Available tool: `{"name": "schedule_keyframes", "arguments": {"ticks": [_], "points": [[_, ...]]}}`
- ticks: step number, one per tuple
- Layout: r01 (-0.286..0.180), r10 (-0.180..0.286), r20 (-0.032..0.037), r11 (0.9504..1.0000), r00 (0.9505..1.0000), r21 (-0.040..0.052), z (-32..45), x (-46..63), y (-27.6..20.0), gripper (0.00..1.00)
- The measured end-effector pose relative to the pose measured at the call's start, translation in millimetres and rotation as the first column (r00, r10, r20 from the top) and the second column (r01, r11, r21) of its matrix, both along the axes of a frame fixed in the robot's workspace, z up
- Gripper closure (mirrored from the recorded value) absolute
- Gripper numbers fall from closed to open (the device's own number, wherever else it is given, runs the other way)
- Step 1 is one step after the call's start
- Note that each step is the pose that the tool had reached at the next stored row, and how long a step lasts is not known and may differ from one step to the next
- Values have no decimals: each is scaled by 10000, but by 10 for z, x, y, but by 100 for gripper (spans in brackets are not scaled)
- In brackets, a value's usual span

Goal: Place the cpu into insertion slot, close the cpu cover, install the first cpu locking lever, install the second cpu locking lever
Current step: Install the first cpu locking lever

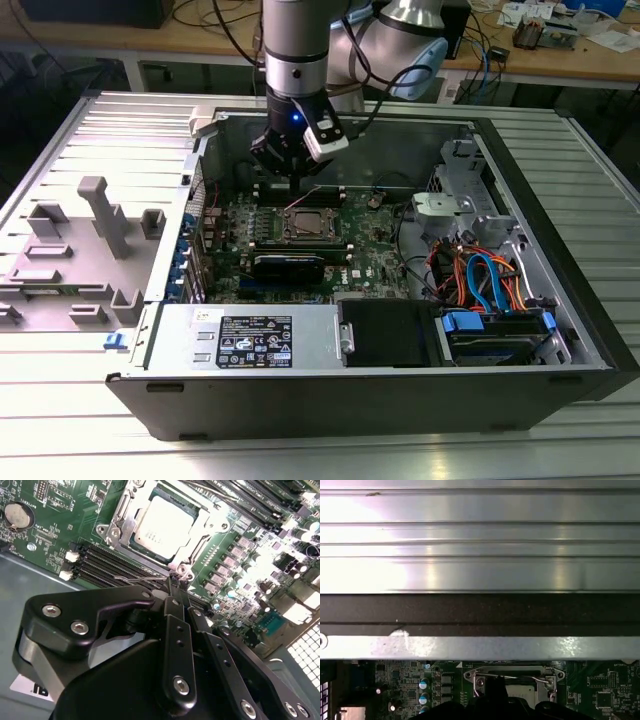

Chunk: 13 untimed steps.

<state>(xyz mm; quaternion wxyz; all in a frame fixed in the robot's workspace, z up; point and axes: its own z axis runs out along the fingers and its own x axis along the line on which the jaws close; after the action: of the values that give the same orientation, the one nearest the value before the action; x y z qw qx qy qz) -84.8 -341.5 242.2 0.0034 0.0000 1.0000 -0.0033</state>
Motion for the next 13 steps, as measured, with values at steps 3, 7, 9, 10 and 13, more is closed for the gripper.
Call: {"name": "schedule_keyframes", "arguments": {"ticks": [3,7,9,10,13], "points": [[-1,1,0,10000,10000,0,-19,15,26,89],[2,-2,0,10000,10000,0,-40,42,58,89],[1,-1,0,10000,10000,0,-52,54,68,89],[1,-1,-1,10000,10000,-2,-59,60,73,89],[1,-1,-1,10000,10000,0,-86,86,101,89]]}}
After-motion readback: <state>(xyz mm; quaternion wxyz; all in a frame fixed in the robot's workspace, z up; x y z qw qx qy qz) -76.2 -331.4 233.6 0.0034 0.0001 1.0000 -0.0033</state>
